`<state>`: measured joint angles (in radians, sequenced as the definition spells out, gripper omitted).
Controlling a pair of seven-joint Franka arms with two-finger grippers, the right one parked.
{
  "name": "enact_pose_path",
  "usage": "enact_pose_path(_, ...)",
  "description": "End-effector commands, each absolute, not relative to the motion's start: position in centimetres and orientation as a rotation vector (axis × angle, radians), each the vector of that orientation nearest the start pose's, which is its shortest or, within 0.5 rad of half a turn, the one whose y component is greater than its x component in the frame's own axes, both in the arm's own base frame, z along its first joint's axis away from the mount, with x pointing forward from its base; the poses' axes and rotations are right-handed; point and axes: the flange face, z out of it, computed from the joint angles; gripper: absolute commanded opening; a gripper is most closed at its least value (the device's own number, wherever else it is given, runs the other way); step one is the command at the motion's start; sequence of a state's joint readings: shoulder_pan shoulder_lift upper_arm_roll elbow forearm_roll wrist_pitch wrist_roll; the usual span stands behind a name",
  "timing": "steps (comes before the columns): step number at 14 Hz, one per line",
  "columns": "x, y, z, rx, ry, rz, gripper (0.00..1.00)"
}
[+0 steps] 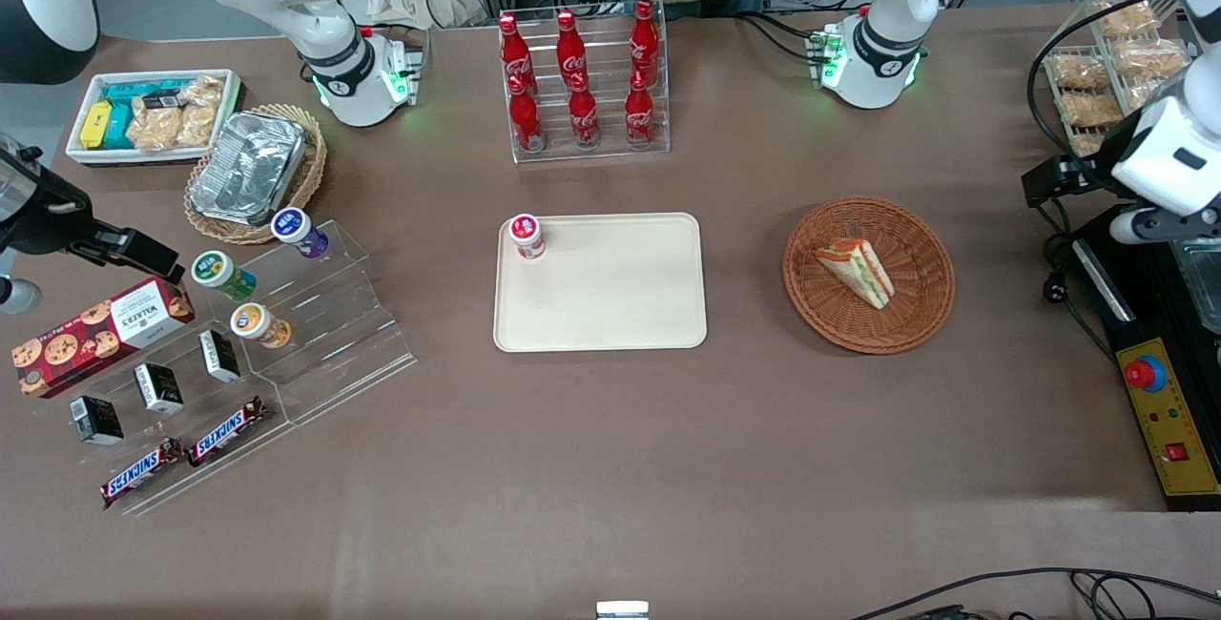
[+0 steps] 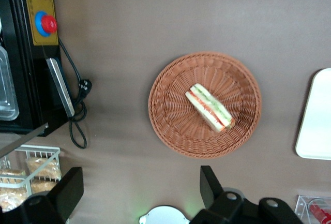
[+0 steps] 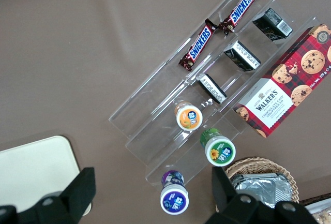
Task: Place sandwich from basket to tray
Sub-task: 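Move the left gripper from rest toward the wicker basket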
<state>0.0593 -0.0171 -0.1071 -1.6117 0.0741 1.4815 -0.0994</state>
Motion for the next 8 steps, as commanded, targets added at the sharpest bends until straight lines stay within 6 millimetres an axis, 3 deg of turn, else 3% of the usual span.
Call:
enact_pose_path(1, 53.8, -1.9, 62.4, -3.072, -0.066, 0.119, 1.00)
enact_pose_path(5, 53.5, -1.5, 62.3, -3.105, -0.086, 0.143, 1.00)
enact_pose_path(8, 50.6, -1.6, 60.8, -3.097, -0.082, 0.217, 1.00)
